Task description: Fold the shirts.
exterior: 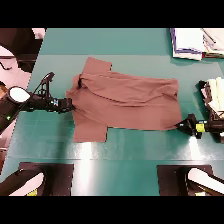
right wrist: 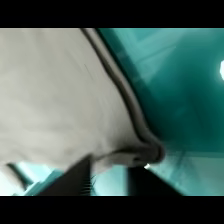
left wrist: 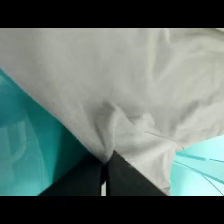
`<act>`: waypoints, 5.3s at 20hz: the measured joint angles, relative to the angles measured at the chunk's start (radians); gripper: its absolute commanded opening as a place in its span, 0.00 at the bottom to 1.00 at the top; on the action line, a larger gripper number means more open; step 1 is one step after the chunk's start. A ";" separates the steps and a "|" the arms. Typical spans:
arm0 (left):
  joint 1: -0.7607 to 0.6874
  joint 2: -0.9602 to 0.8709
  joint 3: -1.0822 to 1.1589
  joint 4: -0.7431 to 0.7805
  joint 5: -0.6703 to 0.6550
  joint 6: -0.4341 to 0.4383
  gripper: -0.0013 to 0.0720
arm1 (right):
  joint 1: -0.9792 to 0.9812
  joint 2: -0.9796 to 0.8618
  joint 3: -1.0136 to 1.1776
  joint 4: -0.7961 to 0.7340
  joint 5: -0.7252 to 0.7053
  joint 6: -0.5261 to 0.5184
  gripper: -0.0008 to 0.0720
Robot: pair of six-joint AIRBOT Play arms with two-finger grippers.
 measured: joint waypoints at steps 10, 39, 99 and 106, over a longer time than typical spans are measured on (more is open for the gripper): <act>0.000 0.204 0.275 0.003 -0.065 0.008 0.05 | 0.147 0.267 0.401 0.011 -0.043 -0.002 0.03; 0.000 -0.190 0.679 0.212 -0.266 -0.078 0.05 | 0.323 -0.130 1.069 -0.349 0.374 0.137 0.03; -0.118 0.177 -0.329 -0.045 -0.142 -0.055 0.05 | 0.105 0.242 0.281 -0.375 0.258 0.056 0.87; -0.120 0.177 -0.283 -0.049 -0.159 -0.031 0.05 | -0.115 0.175 -0.011 -0.407 0.277 0.055 0.77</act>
